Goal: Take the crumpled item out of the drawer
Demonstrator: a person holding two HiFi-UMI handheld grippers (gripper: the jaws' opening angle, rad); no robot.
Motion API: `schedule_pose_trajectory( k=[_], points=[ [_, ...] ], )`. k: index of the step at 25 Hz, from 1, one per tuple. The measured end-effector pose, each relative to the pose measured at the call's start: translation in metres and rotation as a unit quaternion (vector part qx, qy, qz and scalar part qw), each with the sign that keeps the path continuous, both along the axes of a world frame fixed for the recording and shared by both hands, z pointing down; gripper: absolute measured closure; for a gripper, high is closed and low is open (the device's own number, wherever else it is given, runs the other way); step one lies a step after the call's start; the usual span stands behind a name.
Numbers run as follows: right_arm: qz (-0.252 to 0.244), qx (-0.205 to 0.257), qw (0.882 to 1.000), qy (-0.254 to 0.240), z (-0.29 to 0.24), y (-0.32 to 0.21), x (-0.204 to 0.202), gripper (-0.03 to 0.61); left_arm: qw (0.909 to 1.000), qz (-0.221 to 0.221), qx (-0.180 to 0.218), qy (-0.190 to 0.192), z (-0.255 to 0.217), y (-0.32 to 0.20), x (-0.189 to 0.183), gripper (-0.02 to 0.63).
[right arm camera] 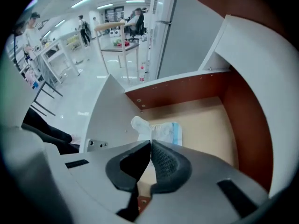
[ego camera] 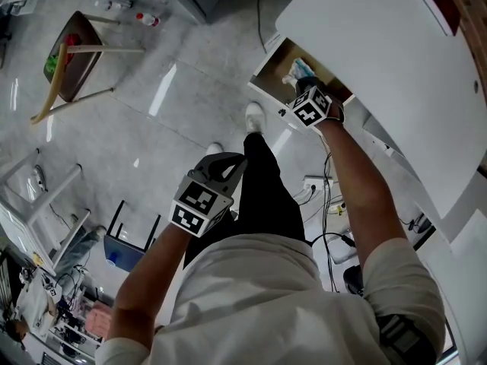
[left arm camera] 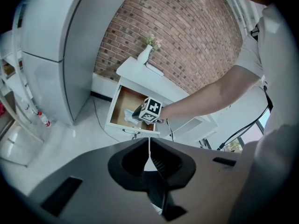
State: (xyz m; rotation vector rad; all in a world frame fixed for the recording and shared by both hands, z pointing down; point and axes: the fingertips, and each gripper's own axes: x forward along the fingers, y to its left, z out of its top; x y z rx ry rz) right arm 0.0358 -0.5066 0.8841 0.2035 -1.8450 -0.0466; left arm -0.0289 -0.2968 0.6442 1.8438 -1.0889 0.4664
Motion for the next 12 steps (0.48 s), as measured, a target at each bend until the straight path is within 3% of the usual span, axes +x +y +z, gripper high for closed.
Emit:
schedule_pose_trajectory(
  k=[12],
  points=[
    [0.027, 0.014, 0.999, -0.045, -0.134, 0.071, -0.002, 0.549, 0.9986, 0.009, 0.053, -0.002, -0.071, 0.055, -0.027, 0.588]
  ],
)
